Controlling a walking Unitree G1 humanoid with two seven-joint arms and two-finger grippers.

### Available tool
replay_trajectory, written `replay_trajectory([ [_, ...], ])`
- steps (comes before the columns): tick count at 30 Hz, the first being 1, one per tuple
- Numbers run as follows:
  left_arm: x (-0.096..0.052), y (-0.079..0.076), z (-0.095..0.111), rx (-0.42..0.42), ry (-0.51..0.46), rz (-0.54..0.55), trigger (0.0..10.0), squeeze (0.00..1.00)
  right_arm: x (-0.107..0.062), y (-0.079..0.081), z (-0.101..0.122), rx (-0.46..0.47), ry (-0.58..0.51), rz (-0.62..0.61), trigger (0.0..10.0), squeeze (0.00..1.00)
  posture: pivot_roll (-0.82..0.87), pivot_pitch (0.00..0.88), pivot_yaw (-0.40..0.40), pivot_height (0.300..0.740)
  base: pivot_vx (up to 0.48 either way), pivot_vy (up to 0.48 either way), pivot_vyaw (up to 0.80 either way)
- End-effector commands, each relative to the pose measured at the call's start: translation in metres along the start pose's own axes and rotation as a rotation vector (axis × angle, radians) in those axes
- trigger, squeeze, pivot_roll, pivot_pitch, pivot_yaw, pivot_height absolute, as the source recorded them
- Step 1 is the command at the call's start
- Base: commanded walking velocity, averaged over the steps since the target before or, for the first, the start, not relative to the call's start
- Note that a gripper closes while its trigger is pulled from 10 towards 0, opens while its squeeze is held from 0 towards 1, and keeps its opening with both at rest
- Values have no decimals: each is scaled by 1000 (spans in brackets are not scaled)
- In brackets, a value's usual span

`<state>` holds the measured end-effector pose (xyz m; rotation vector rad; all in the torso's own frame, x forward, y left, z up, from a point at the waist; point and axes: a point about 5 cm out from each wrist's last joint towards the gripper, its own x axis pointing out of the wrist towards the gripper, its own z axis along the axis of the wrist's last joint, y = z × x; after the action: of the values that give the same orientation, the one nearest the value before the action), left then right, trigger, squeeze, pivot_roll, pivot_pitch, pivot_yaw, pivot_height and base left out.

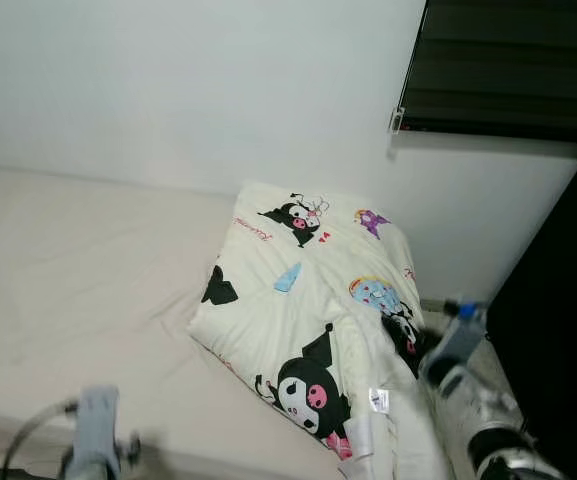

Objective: Clean up the room

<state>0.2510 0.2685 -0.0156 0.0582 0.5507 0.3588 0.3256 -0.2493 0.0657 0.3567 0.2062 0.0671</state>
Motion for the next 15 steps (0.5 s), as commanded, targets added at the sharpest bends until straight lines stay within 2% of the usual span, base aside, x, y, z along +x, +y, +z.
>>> replay_trajectory([
  [1, 3, 7, 10, -41, -34, 22, 10000, 0, -1, -2, 1, 14, -15, -6, 10000, 0, 67, 0, -38, 650, 0, 0, 0],
  [2, 3, 7, 10, -41, -34, 22, 10000, 0, -1, -2, 1, 14, -15, -6, 10000, 0, 67, 0, -38, 650, 0, 0, 0],
  [3, 6, 8, 23, -70, -80, 9, 10000, 0, 0, -1, 5, 5, -27, 8, 10000, 0, 72, 0, -35, 640, 0, 0, 0],
  [4, 6, 8, 23, -70, -80, 9, 10000, 0, 0, -1, 5, 5, -27, 8, 10000, 0, 72, 0, -35, 640, 0, 0, 0],
  [5, 7, 5, 32, -100, -116, -22, 10000, 0, 1, 0, 8, -16, -31, 25, 10000, 0, 77, 0, -34, 630, 0, 0, 0],
  [15, 8, -8, 45, -142, -192, -120, 10000, 0, 5, 4, 23, -80, -28, 98, 10000, 0, 95, 0, -30, 595, 0, 0, 0],
])
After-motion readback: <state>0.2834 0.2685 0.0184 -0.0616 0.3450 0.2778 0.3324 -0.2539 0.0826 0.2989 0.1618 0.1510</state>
